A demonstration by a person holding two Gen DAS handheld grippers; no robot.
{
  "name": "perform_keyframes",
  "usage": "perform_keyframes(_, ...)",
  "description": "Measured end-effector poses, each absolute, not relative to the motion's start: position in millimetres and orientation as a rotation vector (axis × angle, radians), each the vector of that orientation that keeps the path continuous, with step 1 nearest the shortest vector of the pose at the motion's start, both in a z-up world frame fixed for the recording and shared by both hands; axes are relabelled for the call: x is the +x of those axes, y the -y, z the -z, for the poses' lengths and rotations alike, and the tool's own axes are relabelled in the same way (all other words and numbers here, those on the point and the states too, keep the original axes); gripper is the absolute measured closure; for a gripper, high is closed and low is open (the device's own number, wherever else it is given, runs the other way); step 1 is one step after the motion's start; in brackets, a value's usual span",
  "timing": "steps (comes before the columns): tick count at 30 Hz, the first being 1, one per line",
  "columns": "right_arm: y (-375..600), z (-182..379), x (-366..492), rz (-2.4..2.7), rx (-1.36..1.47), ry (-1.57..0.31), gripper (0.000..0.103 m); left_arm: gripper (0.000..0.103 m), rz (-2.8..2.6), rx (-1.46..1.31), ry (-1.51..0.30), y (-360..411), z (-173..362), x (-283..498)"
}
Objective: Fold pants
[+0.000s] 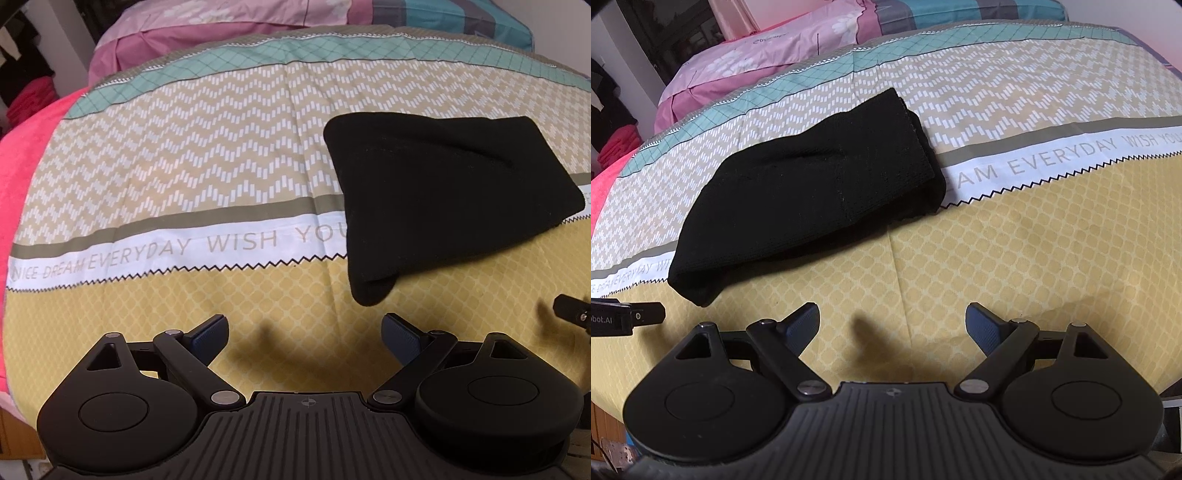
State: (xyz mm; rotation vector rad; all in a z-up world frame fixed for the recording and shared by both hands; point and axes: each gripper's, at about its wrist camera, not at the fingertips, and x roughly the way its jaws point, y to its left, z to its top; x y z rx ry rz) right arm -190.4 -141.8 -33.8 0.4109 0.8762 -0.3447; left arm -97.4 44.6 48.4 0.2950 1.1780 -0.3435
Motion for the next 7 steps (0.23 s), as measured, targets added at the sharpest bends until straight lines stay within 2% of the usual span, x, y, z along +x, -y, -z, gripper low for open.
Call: perform_keyframes(7,135.0,35.3,-182.6,0.324,0.389,-0.894,0.013,0.000,0.347,0.295,-1.201,-42.5,-42.0,-93.8)
